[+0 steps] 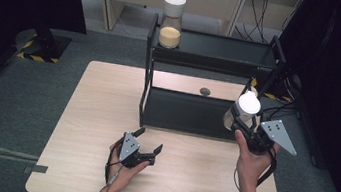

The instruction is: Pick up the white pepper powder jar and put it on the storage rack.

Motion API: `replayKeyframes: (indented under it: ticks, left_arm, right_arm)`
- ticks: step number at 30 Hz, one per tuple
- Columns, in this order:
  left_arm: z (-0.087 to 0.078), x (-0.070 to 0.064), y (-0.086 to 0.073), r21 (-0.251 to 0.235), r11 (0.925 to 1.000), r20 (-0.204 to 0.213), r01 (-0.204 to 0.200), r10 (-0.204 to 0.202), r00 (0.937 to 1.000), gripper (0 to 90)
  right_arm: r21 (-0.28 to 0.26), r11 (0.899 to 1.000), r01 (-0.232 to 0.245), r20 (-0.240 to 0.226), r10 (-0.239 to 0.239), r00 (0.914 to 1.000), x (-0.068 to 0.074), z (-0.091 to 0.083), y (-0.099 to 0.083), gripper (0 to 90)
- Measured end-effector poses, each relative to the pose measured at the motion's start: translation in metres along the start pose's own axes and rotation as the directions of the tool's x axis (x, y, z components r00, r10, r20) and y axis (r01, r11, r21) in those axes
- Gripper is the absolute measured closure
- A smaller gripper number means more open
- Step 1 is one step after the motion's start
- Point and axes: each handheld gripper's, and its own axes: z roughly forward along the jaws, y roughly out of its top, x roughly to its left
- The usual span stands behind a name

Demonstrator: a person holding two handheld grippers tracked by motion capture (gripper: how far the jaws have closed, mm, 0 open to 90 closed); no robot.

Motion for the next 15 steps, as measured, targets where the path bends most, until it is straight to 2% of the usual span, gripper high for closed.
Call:
replayKeyframes:
  ticks: [15]
  left_arm:
    - [0.0,0.0,0.0,0.001,1.0,0.001,-0.003,0.003,1.0,10.9]
  right_arm:
    - [-0.038,0.999,0.008,0.023,-0.007,0.9997,-0.005,0.012,0.025,30.9]
